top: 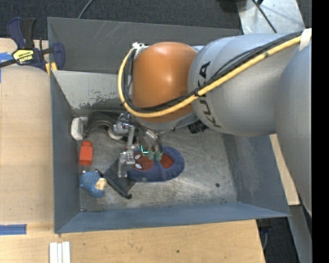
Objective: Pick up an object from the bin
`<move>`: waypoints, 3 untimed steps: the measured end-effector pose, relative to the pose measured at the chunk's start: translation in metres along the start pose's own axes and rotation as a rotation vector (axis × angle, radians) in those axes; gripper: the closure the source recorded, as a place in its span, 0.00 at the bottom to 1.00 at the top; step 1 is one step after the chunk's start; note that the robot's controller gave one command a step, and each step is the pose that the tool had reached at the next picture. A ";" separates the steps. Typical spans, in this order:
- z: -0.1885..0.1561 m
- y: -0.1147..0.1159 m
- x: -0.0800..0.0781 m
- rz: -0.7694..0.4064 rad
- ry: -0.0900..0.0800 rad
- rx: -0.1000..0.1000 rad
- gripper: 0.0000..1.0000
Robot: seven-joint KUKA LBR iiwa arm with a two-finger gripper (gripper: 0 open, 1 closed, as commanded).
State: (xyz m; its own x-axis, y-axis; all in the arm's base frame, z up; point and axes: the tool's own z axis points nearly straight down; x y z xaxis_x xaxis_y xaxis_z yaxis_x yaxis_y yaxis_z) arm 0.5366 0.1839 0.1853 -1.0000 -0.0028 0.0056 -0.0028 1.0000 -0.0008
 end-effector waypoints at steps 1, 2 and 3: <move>0.111 -0.029 0.048 0.226 -0.025 -0.012 0.00; 0.085 -0.050 0.041 0.533 -0.010 -0.004 0.00; 0.086 -0.108 0.036 0.461 -0.006 0.000 0.00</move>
Offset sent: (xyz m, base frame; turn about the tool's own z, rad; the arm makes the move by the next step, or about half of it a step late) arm -0.0533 -0.0321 -0.1153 0.2304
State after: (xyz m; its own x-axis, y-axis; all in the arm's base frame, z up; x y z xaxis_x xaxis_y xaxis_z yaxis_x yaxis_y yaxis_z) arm 0.5002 0.0753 0.1001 -0.8970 0.4421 -0.0014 0.4421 0.8970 -0.0022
